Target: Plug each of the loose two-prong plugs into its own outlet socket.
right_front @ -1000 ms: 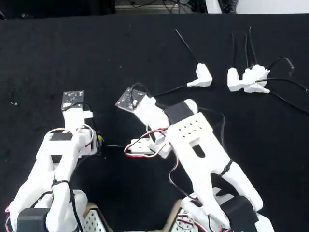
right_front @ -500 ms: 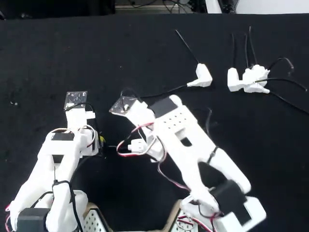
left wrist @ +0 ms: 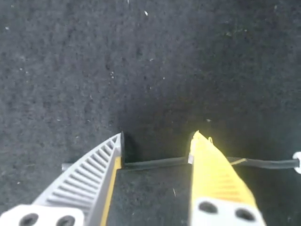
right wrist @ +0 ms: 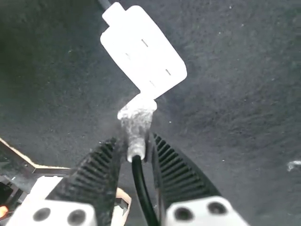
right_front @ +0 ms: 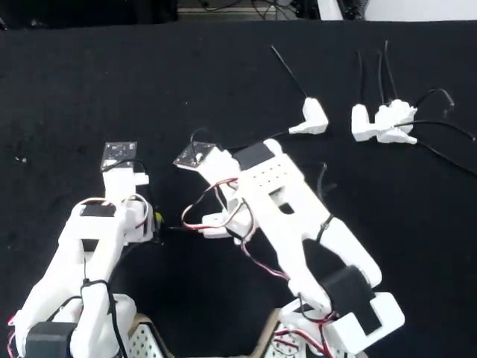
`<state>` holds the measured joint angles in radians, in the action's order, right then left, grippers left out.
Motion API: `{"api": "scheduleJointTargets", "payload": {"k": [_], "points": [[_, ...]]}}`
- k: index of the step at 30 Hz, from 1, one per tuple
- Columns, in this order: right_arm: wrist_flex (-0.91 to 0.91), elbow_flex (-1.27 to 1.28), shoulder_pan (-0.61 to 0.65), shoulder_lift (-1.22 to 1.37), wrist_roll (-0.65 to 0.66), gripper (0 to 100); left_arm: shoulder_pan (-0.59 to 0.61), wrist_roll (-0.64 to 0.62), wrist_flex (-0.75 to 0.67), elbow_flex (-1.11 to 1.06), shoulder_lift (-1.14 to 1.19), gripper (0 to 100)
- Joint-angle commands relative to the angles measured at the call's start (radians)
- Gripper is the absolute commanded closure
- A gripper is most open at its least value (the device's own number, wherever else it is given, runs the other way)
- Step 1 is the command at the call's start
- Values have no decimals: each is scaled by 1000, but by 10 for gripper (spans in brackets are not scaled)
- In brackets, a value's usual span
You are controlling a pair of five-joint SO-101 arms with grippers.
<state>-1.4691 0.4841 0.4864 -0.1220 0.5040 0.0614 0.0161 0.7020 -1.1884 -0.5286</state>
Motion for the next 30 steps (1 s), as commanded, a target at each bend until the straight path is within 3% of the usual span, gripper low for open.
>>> {"api": "scheduleJointTargets", "payload": {"k": [1,15,24,30], "points": [[15,-53,-25,-4,14,988,-108,15,44,30,0,766],[5,-90,-26,-4,14,988,-166,69,64,15,-2,766],[-169,-265,-25,-1,15,988,-156,64,64,19,-2,766],[-180,-317,-25,41,130,988,-156,64,64,19,-2,766]]}}
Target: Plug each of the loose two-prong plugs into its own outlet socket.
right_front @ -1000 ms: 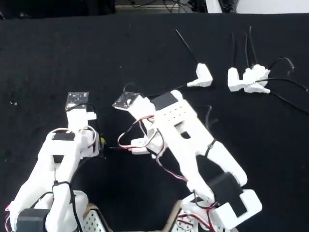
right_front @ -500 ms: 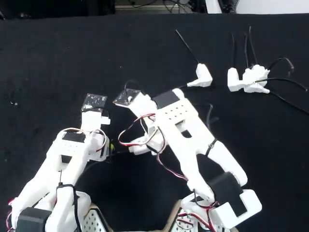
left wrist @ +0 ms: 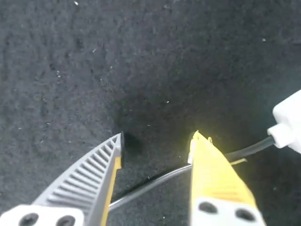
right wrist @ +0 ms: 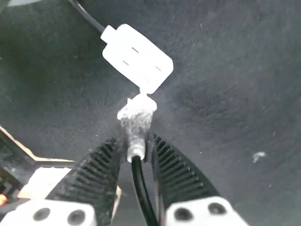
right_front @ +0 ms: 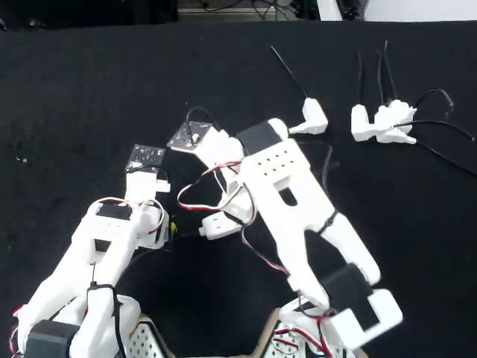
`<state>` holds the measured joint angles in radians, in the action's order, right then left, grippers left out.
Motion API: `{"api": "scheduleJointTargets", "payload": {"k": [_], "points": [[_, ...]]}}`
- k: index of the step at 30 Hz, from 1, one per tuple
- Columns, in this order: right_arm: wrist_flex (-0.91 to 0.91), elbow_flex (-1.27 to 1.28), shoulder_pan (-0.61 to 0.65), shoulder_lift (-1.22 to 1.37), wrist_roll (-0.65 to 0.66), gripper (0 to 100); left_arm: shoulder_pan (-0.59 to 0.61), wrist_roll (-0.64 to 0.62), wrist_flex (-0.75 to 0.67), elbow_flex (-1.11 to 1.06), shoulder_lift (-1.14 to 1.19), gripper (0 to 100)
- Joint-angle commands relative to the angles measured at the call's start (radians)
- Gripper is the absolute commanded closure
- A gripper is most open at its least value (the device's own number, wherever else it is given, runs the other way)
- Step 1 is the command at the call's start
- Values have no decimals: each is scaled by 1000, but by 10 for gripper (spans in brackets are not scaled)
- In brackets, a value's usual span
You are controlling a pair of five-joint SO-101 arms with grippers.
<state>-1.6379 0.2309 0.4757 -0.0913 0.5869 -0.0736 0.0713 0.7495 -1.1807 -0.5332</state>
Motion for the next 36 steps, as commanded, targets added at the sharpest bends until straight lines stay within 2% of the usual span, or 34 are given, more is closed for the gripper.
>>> {"api": "scheduleJointTargets", "payload": {"k": [1,15,22,36], "points": [[-9,-67,-14,22,60,988,-21,9,17,12,3,766],[-8,-145,-25,147,87,988,-21,12,17,13,3,766],[6,-145,-84,153,164,988,-21,12,17,13,3,766],[77,-137,-80,160,232,988,-21,12,17,13,3,766]]}}
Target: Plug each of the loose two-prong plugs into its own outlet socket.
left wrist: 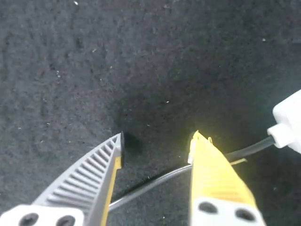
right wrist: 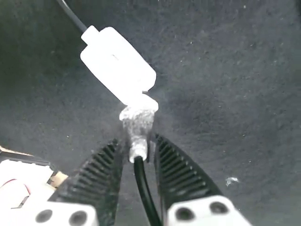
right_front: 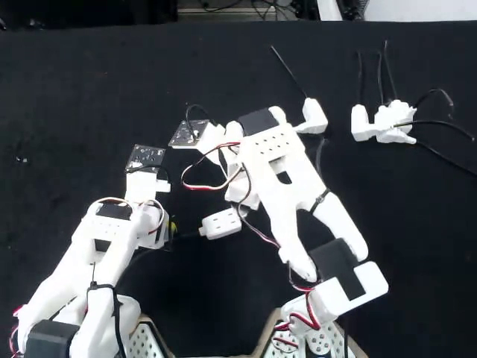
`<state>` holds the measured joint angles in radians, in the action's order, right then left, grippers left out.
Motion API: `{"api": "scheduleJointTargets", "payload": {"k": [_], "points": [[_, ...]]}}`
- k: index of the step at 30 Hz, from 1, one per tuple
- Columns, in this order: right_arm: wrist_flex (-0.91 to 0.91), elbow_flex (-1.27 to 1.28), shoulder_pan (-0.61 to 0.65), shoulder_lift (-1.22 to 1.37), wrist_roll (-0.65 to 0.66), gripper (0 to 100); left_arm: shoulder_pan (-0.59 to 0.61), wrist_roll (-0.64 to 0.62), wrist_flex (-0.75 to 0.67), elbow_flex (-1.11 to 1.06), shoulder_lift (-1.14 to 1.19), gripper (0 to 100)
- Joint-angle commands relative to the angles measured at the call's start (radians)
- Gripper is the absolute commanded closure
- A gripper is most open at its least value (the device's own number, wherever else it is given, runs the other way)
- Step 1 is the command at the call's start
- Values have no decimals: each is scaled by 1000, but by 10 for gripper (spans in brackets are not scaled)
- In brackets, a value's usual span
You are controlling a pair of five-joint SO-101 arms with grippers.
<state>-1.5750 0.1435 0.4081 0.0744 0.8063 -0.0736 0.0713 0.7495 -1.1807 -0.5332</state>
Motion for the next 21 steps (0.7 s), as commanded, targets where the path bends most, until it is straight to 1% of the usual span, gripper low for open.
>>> {"api": "scheduleJointTargets", "payload": {"k": [1,21], "points": [[14,-50,-12,-5,12,988,-21,12,17,13,3,766],[15,-27,-2,-5,11,988,-21,12,17,15,3,766]]}}
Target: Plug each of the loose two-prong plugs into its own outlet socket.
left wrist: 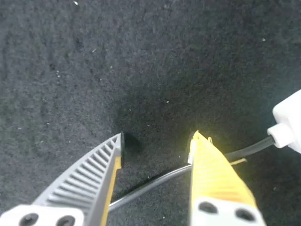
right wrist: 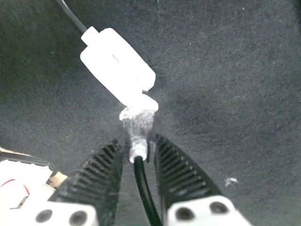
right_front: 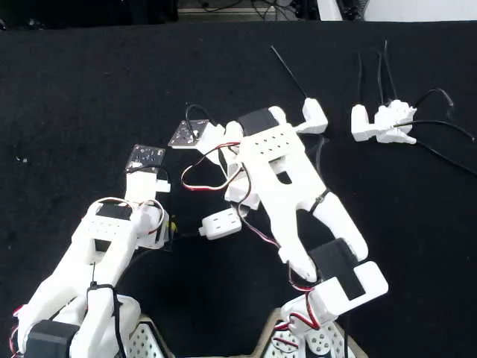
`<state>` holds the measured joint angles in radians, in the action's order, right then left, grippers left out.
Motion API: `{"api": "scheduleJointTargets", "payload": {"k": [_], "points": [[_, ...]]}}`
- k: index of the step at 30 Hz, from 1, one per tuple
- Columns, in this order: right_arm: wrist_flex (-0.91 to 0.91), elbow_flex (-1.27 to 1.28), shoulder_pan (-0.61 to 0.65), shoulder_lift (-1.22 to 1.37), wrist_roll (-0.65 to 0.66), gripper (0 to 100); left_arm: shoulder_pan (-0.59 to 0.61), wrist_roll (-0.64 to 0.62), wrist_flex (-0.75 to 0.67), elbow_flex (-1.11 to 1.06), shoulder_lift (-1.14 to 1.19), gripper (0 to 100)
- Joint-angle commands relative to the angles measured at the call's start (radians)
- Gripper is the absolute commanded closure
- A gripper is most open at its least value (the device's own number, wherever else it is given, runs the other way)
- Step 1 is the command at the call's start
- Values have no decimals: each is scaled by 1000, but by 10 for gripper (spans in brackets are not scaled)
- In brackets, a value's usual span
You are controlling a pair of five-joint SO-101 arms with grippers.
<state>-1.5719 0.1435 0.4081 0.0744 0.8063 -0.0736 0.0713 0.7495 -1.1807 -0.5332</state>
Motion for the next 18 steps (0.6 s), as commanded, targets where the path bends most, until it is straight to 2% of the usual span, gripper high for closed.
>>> {"api": "scheduleJointTargets", "payload": {"k": [1,6,18], "points": [[12,-25,6,-5,9,988,-21,12,17,15,3,766],[34,7,49,-5,8,988,-21,12,17,15,3,766],[35,24,48,-5,9,988,-21,12,17,15,3,766]]}}
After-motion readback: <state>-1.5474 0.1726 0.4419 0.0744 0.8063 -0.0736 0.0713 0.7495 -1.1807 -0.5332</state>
